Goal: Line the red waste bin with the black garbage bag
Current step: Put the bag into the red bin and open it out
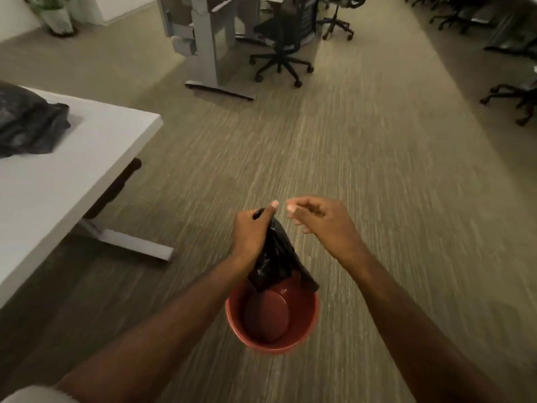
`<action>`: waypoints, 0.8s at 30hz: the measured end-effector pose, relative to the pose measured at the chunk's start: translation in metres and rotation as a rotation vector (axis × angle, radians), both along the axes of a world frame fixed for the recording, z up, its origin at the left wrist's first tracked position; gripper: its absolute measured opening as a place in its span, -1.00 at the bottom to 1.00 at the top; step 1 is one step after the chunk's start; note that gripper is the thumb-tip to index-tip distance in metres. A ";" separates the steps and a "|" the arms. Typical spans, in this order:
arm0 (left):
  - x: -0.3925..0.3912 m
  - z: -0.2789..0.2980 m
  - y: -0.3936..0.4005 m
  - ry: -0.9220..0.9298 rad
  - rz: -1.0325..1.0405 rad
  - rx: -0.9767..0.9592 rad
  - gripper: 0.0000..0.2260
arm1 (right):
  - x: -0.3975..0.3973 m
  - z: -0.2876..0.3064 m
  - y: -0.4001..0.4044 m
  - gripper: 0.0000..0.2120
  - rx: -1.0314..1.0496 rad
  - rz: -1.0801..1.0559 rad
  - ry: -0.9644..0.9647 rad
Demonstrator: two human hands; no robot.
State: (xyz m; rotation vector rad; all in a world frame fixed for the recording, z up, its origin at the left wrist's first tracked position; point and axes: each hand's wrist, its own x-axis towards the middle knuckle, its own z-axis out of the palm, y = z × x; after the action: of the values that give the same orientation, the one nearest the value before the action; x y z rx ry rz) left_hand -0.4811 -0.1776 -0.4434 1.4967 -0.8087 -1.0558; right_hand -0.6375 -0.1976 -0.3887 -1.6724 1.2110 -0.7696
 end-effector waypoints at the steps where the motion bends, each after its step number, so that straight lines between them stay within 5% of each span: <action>1: -0.002 -0.020 -0.001 0.035 -0.033 0.003 -0.48 | 0.002 -0.016 0.002 -0.74 0.014 0.066 0.088; 4: -0.003 -0.078 -0.001 0.091 -0.072 0.017 -0.49 | 0.008 -0.082 0.010 -0.59 0.044 0.065 0.323; 9: 0.004 -0.168 -0.002 0.068 -0.181 0.050 -0.48 | 0.006 -0.195 0.013 -0.87 -0.070 -0.017 0.578; 13: 0.034 -0.213 -0.005 -0.077 -0.669 0.065 -0.74 | -0.011 -0.263 0.008 -0.72 -0.062 -0.138 0.509; 16: 0.061 -0.244 -0.015 -0.415 -0.890 0.074 -0.83 | -0.023 -0.301 0.002 -0.73 -0.085 -0.242 0.408; 20: 0.073 -0.297 -0.029 -0.822 -0.627 0.040 -0.90 | -0.019 -0.344 0.003 -0.65 -0.012 -0.291 0.149; 24: 0.065 -0.326 -0.041 -0.690 -0.320 0.103 -0.86 | -0.018 -0.375 0.007 -0.78 -0.218 -0.273 0.362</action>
State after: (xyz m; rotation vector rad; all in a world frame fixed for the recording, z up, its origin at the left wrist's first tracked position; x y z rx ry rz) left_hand -0.4159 -0.2183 -0.7698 1.8915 -1.5321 -0.8058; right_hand -0.6560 -0.1901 -0.7638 -1.9049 1.6837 -0.8072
